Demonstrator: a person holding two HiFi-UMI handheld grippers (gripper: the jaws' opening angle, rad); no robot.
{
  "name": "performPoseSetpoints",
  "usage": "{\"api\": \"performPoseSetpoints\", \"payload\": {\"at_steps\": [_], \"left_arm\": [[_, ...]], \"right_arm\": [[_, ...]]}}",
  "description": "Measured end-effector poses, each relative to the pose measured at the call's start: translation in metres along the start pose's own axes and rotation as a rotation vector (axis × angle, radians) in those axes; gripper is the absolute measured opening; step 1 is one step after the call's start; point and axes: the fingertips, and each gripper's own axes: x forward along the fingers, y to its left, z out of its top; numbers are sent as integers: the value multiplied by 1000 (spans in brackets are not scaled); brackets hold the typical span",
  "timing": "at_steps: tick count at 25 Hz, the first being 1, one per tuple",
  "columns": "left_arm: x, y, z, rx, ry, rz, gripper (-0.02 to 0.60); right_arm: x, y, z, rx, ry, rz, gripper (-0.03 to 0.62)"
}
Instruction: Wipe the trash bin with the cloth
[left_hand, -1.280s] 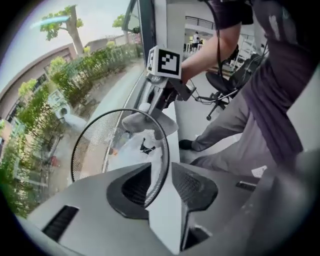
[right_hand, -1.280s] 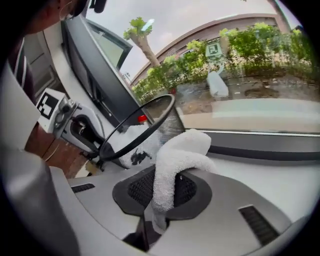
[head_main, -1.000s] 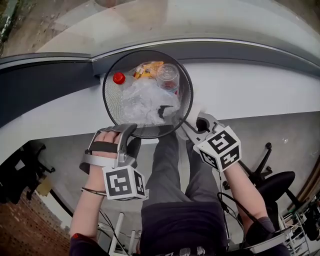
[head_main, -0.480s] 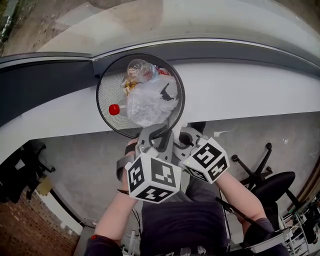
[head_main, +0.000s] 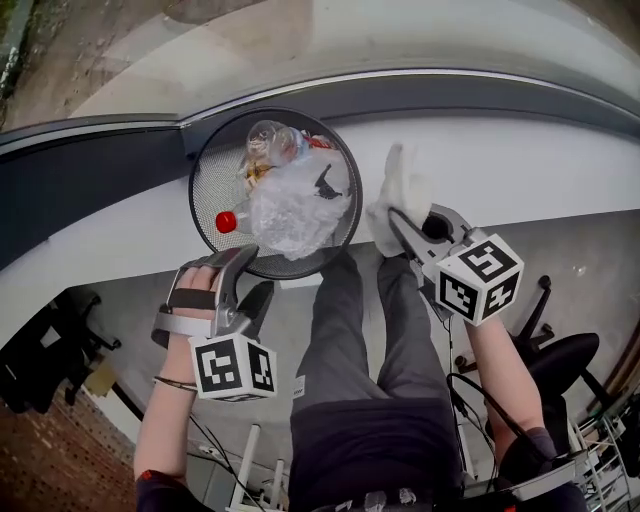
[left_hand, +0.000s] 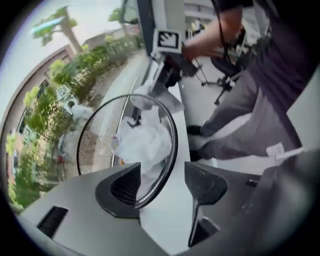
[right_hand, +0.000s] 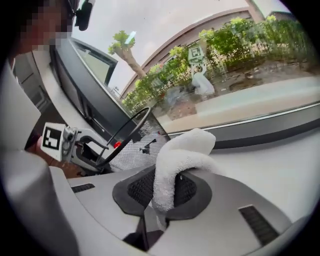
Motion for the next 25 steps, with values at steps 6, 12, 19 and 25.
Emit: {"api": "performPoseSetpoints", "payload": {"at_steps": [6, 12, 19, 25], "left_arm": [[16, 10, 5, -103, 5, 37, 110], [16, 9, 71, -455, -140, -16, 91], [12, 23, 145, -785, -361, -84, 48], [-36, 9, 132, -606, -512, -231, 52]], "right_arm": [[20, 19, -9, -43, 62, 34, 51], [44, 90, -57, -100, 203, 178, 51], [35, 149, -87, -152, 282, 387, 51], [18, 94, -69, -155, 256, 274, 51]]}}
